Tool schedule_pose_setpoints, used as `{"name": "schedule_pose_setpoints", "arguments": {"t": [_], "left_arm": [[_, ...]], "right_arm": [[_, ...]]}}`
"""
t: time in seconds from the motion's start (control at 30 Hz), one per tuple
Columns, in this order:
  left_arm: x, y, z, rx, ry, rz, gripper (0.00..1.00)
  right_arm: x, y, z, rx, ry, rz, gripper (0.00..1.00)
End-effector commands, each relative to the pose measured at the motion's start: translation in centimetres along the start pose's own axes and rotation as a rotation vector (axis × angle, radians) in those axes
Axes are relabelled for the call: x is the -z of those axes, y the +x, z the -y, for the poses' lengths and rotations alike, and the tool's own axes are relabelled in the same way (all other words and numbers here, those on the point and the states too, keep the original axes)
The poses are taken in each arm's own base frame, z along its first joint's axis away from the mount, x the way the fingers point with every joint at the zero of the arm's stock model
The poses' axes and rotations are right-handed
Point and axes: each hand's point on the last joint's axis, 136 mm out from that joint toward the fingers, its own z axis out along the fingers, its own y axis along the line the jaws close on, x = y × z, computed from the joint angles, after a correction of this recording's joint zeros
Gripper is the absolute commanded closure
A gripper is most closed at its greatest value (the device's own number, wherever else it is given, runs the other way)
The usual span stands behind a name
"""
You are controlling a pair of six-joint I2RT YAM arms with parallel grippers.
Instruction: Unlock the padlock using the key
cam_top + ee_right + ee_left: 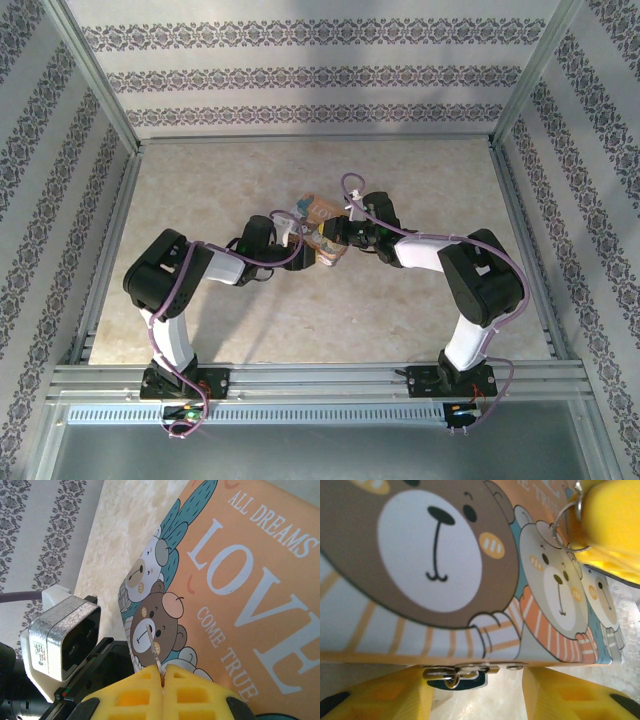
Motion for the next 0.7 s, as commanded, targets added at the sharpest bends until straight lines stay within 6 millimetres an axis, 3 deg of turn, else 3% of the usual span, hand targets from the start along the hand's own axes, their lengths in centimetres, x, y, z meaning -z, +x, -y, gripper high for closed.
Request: {"name": "schedule_pose_setpoints", "arguments": {"t": [0.0,0.67], "left_arm": [[-1.17,0.83,0.15,0.013,0.007,0.018,0.53],[-1.89,0.42,-0.12,0.081,-0.014,0.070,0.68]], "right_arm": [[0.19,2.82,2.57,-0.072,0.081,-0.075,1.00],[0.20,2.53,2.16,-0.072,0.075,-0.068,1.00]]}}
